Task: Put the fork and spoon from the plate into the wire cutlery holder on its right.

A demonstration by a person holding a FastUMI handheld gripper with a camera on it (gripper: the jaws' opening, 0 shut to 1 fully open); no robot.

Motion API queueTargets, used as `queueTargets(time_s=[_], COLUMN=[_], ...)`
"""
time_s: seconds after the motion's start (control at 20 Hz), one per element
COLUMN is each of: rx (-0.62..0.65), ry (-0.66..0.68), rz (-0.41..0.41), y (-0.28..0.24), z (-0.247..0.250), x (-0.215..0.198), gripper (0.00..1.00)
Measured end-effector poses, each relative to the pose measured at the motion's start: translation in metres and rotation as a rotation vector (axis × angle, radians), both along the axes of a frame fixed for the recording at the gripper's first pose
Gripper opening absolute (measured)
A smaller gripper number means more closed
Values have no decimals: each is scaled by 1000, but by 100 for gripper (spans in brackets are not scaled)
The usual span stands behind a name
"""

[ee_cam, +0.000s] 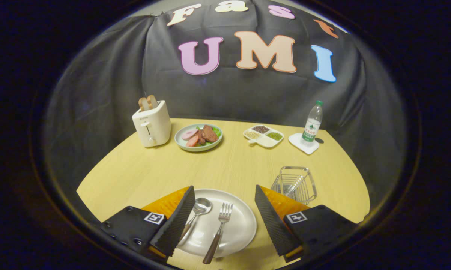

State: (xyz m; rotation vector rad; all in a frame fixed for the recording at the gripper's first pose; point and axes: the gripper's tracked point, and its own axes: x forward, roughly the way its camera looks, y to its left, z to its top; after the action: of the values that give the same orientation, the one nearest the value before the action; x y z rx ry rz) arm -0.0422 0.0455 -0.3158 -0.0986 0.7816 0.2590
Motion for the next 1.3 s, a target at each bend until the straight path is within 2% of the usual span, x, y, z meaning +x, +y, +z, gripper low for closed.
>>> queueTargets(time_s=[0.7, 1.0, 1.3], rx=[-102, -127, -144], ry=[227, 332, 373], rz=[42, 48, 59], y=[-8, -15, -19], z=[-80, -109, -117], x=[-37, -54, -62], gripper=[100, 97, 67])
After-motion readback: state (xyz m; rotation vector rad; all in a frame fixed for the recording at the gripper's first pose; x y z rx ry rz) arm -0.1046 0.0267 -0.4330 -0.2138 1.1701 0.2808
